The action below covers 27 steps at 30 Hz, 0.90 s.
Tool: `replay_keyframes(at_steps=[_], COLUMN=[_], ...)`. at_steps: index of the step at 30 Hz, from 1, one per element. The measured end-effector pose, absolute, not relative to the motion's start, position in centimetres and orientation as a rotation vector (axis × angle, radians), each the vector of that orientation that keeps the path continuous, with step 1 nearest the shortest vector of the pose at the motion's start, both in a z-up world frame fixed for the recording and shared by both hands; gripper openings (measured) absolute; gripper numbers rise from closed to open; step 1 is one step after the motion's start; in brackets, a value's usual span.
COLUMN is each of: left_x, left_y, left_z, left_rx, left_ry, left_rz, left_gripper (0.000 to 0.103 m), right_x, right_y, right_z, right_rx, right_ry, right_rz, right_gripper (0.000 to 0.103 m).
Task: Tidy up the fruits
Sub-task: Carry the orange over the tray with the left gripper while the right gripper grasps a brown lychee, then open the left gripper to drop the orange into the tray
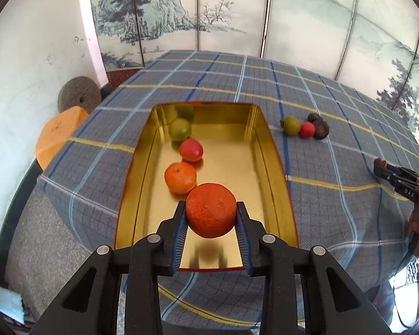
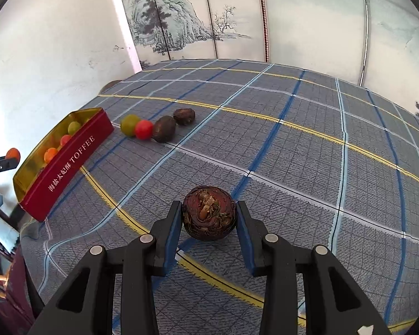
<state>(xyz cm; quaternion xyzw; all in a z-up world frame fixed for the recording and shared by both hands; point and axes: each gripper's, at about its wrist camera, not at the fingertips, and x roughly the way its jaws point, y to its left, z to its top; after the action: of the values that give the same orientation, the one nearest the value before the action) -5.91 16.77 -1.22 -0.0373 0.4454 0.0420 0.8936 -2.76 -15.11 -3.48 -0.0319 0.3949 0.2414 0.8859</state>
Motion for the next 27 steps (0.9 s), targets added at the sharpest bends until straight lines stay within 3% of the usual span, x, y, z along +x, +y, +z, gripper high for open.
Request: replay_keyframes(at_steps=[27], left_x=[2.1], left_y=[13.9], left_z=[-4.3], left_rx=[0.046], left_ry=[0.939], left_rz=[0.030], left_gripper=[0.036], right_x=[-3.8], right_y=[-13.7], right_z=[-1.0], right_rx=[-0.062], right_ry=[0.778], right_rz=[0.518], right_gripper=[0.035])
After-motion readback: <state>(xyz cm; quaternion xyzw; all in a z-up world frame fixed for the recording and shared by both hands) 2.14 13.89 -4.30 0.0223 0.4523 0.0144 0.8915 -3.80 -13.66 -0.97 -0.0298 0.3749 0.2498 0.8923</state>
